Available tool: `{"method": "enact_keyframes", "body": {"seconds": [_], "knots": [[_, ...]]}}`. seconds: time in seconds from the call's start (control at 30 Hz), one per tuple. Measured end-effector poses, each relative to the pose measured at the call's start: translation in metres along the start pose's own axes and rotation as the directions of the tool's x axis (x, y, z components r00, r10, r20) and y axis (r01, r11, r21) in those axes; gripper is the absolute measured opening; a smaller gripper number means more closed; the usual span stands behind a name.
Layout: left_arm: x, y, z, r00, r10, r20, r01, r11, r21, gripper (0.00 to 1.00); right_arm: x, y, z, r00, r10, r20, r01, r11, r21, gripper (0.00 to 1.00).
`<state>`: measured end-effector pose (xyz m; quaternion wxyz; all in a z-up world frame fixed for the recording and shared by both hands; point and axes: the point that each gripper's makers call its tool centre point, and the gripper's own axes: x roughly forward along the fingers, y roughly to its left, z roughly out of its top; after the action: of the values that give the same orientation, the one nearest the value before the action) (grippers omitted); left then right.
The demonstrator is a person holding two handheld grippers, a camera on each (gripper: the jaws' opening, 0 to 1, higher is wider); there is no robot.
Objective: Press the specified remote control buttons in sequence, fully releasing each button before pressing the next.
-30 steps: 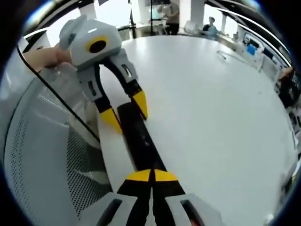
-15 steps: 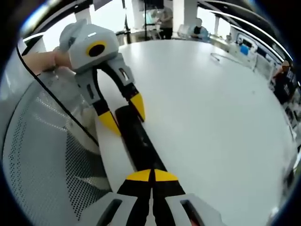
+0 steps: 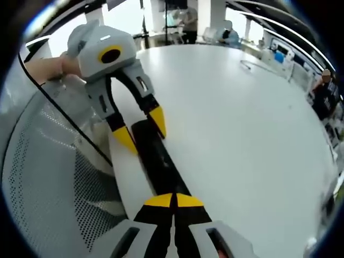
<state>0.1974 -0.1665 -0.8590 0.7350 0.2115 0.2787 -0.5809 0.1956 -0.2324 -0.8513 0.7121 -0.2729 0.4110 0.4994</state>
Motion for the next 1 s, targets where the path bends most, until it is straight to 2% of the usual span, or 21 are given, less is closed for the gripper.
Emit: {"method": "enact_keyframes", "body": {"seconds": [0.33, 0.6, 1.0], "knots": [[0.000, 0.000, 0.000, 1.000, 0.001, -0.001, -0.001, 1.000, 0.000, 0.27, -0.001, -0.002, 0.000, 1.000, 0.005, 0.010, -0.005, 1.000, 0.022, 0.00], [0.000, 0.000, 0.000, 1.000, 0.002, -0.001, -0.002, 1.000, 0.000, 0.27, -0.003, -0.001, 0.002, 0.999, 0.002, 0.047, -0.003, 1.000, 0.030, 0.00], [0.001, 0.000, 0.000, 1.000, 0.003, 0.000, -0.003, 1.000, -0.002, 0.27, 0.004, 0.002, 0.011, 0.999, 0.019, 0.044, -0.018, 1.000, -0.016, 0.00]]}}
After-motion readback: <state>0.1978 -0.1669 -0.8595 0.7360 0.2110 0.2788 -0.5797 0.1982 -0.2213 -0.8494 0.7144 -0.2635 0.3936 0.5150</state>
